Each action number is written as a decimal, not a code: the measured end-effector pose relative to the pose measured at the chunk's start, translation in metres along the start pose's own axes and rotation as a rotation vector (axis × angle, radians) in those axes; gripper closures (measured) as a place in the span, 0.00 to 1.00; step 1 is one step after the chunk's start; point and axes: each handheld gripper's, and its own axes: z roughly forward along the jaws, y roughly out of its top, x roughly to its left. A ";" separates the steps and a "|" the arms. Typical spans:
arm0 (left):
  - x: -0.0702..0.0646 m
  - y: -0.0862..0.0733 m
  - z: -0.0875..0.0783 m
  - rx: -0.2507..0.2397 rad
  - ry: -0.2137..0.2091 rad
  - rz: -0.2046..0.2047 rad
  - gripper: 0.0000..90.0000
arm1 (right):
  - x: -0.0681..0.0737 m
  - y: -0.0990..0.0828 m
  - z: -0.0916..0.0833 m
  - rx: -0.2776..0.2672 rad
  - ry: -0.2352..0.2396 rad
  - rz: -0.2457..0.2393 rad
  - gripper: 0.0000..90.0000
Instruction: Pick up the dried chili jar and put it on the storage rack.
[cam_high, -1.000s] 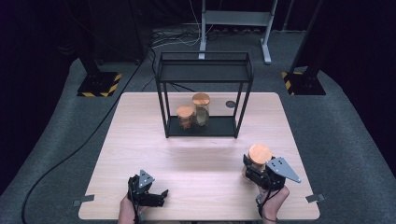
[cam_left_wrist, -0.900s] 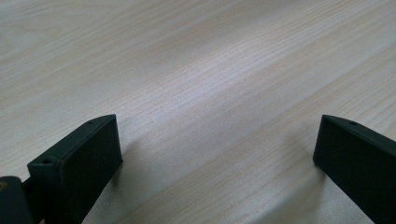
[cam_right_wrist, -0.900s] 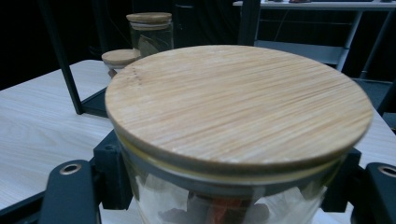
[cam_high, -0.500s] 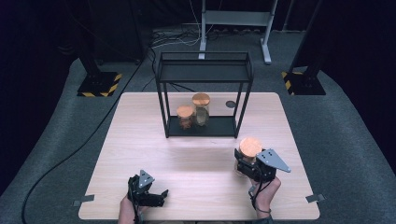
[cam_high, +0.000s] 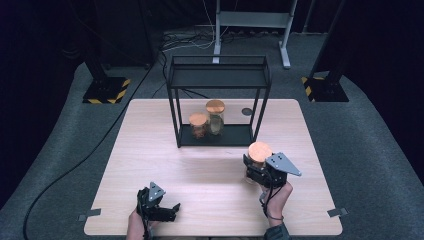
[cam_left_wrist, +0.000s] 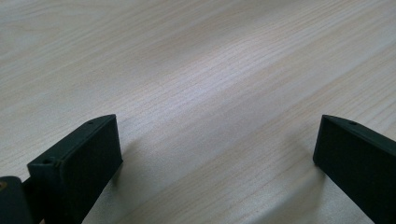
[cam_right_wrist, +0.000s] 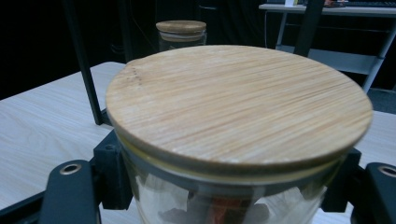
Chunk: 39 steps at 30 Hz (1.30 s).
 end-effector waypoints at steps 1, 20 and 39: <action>0.000 0.000 0.000 0.000 0.000 0.001 0.00 | 0.001 0.001 0.002 -0.001 0.003 0.002 0.27; 0.000 0.000 0.000 0.000 0.000 0.000 0.00 | 0.006 0.016 0.027 -0.004 0.040 -0.004 0.27; 0.000 0.000 0.000 0.000 0.000 -0.001 0.00 | 0.002 0.026 0.048 0.002 0.043 -0.001 0.27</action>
